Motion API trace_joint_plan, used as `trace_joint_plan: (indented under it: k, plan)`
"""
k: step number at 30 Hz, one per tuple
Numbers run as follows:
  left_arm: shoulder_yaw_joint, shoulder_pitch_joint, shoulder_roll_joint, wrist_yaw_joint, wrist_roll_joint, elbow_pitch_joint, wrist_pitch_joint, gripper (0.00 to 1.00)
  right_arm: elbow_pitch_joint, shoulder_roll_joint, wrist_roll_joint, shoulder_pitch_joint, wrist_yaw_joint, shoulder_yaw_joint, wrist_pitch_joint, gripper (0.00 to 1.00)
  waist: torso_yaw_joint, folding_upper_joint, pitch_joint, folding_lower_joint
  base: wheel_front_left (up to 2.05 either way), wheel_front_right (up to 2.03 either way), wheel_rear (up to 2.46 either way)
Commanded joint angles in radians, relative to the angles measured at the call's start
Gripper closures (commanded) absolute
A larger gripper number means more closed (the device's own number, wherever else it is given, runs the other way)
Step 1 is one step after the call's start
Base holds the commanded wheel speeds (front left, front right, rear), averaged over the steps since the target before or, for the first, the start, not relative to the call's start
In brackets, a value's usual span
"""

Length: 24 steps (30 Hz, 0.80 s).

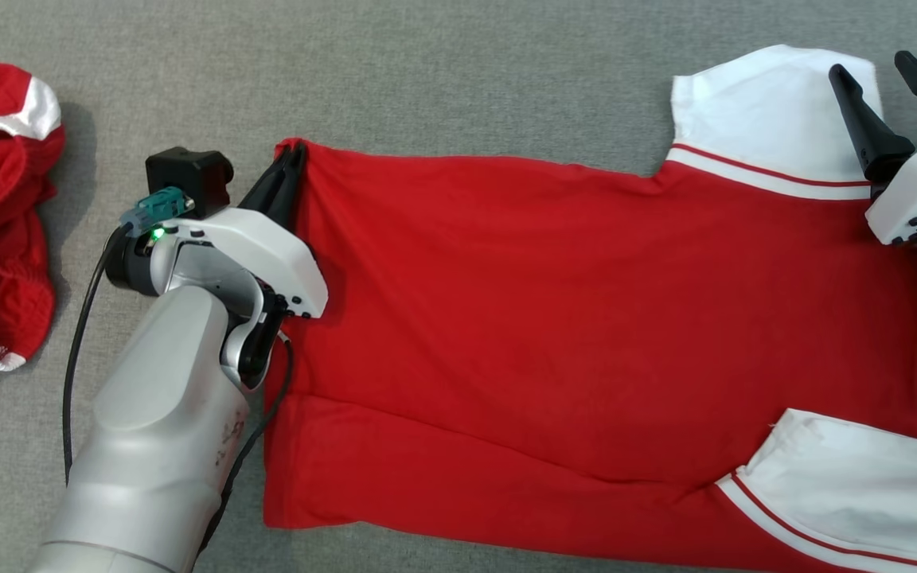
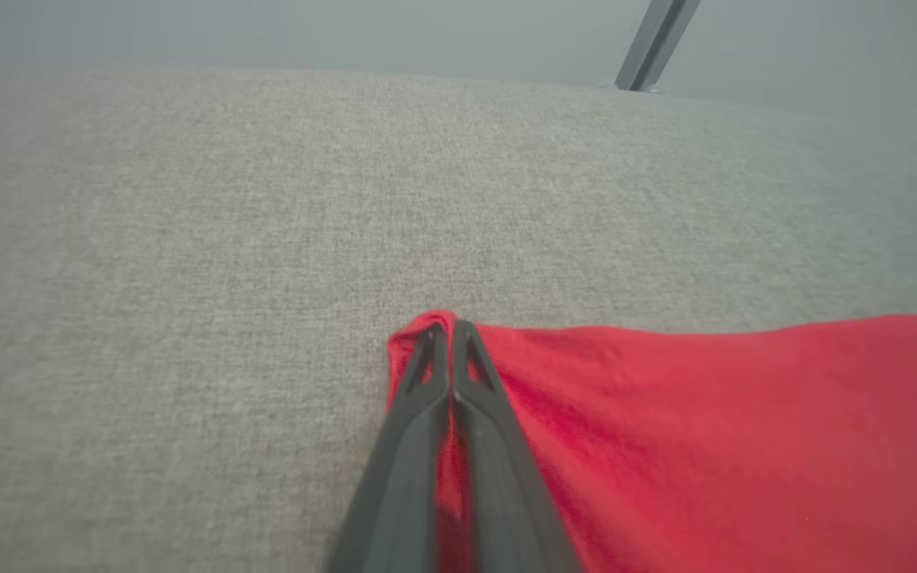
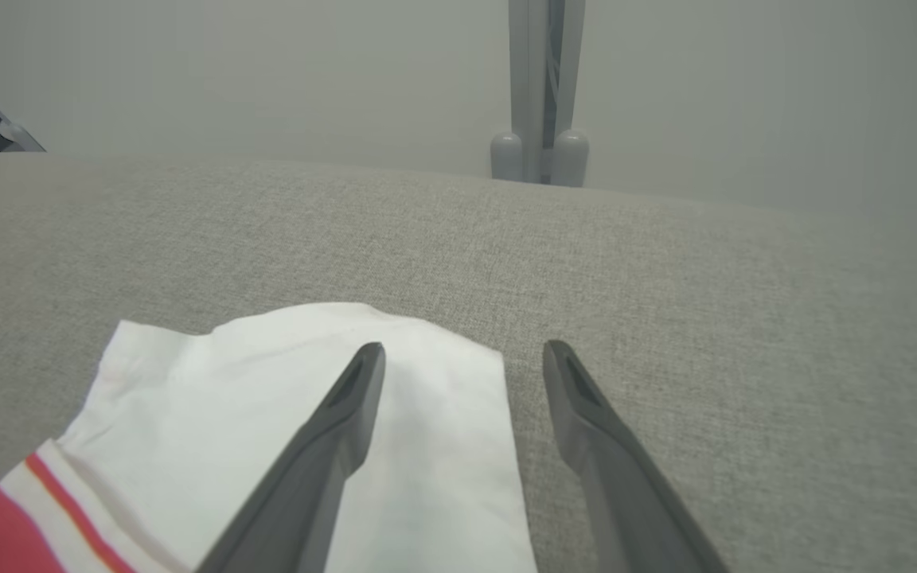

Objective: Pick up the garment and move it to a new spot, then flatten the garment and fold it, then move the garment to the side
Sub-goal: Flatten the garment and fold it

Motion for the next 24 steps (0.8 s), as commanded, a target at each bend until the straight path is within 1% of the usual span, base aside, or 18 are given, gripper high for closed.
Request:
trace_joint_plan:
  k: [1, 5, 6, 11, 12, 13, 14, 15, 16, 17, 24]
  plan:
    - [-0.003, -0.024, -0.004, -0.004, 0.004, 0.006, -0.009, 1.00, 0.016, -0.014, 0.020, -0.024, 0.000, 0.025, 0.012, 0.00, 0.013, 0.0000, 0.014, 0.0000, 0.00, 0.00, 0.00]
    - [-0.014, -0.037, -0.010, -0.010, 0.001, 0.023, -0.020, 1.00, 0.049, -0.033, 0.066, -0.062, 0.000, 0.097, 0.046, 0.00, 0.020, 0.0000, 0.024, 0.0000, 0.00, 0.00, 0.00]
    - [-0.014, -0.037, -0.010, -0.010, 0.001, 0.023, -0.020, 1.00, 0.049, -0.033, 0.066, -0.062, 0.000, 0.097, 0.046, 0.00, 0.020, 0.0000, 0.024, 0.0000, 0.00, 0.00, 0.00]
    - [-0.021, -0.048, -0.017, -0.012, -0.007, 0.045, -0.032, 1.00, 0.049, -0.049, 0.151, -0.088, 0.000, 0.185, 0.109, 0.00, 0.019, 0.0000, 0.023, 0.0000, 0.00, 0.00, 0.00]
    - [-0.022, -0.047, -0.018, -0.013, -0.009, 0.049, -0.036, 1.00, 0.045, -0.054, 0.169, -0.091, 0.000, 0.201, 0.120, 0.04, 0.019, 0.0000, 0.022, 0.0000, 0.00, 0.00, 0.00]
    - [-0.023, -0.046, -0.018, -0.015, -0.010, 0.054, -0.037, 1.00, 0.041, -0.059, 0.193, -0.095, 0.000, 0.215, 0.130, 0.33, 0.018, 0.0000, 0.020, 0.0000, 0.00, 0.00, 0.00]
    - [-0.024, -0.047, -0.019, -0.016, -0.010, 0.058, -0.039, 1.00, 0.036, -0.066, 0.207, -0.101, 0.000, 0.230, 0.142, 0.55, 0.018, 0.0000, 0.019, 0.0000, 0.00, 0.00, 0.00]
    - [-0.025, -0.048, -0.020, -0.018, -0.012, 0.063, -0.041, 1.00, 0.030, -0.074, 0.220, -0.109, 0.000, 0.243, 0.147, 0.67, 0.017, 0.0000, 0.016, 0.0000, 0.00, 0.00, 0.00]
    - [-0.027, -0.049, -0.020, -0.018, -0.014, 0.067, -0.042, 1.00, 0.025, -0.079, 0.236, -0.116, 0.000, 0.253, 0.146, 0.98, 0.017, 0.0000, 0.014, 0.0000, 0.00, 0.00, 0.00]
    - [-0.028, -0.051, -0.020, -0.020, -0.016, 0.070, -0.045, 1.00, 0.021, -0.083, 0.251, -0.122, 0.000, 0.261, 0.145, 1.00, 0.016, 0.0000, 0.012, 0.0000, 0.00, 0.00, 0.00]
    - [-0.032, -0.060, -0.023, -0.025, -0.025, 0.093, -0.061, 1.00, 0.013, -0.110, 0.332, -0.164, 0.000, 0.316, 0.113, 1.00, 0.011, 0.0000, -0.007, 0.0000, 0.00, 0.00, 0.00]
